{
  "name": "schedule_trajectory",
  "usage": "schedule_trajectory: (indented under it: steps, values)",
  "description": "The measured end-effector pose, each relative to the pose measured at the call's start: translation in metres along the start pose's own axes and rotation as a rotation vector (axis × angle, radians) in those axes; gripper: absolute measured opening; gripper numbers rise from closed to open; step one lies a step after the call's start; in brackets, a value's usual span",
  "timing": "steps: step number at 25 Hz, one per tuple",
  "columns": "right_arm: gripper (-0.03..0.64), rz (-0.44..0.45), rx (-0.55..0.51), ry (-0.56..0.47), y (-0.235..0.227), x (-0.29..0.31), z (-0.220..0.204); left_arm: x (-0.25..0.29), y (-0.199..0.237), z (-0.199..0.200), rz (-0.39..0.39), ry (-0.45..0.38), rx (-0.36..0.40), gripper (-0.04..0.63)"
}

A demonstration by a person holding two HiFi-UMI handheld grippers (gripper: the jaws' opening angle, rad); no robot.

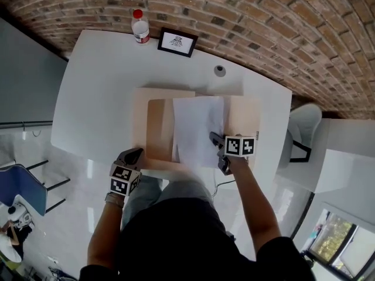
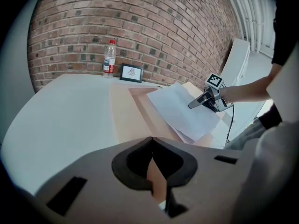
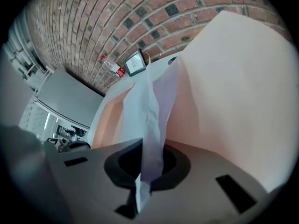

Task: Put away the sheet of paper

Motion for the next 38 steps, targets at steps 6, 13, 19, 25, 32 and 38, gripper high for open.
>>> schedule_trajectory:
  steps: [6, 13, 19, 25, 32, 38]
  values:
    - [0.012, 0.081, 0.043, 0.02, 0.015, 0.023, -0.003, 0.001, 0.0, -0.001, 0.007, -0.002, -0.008, 0.002]
    - [0.014, 0.163, 0.126, 0.018, 0.032, 0.049, -0.008, 0.001, 0.0, -0.001, 0.017, -0.005, -0.019, 0.002]
    - [0.02, 0.223, 0.159, 0.013, 0.044, 0.07, -0.014, 0.001, 0.0, -0.001, 0.023, -0.011, -0.023, 0.002]
    - [0.056, 0.255, 0.14, 0.028, 0.06, 0.087, -0.01, 0.001, 0.0, -0.001, 0.025, -0.006, -0.024, 0.002]
    - [0.072, 0.275, 0.097, 0.064, 0.085, 0.109, -0.008, 0.001, 0.001, -0.001, 0.024, -0.007, -0.023, 0.002]
    - [0.133, 0.274, 0.082, 0.082, 0.098, 0.121, -0.012, 0.001, 0.001, -0.001, 0.022, -0.013, -0.029, 0.002]
Point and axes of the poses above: the fingertips, and each gripper's own axes: x forward along the fingers, y to its left, z out of its top, the point moved 8 cm from there along -x, backward along the fingers, and after that the axes turned 2 degrees about z, right-handed, at the moved point
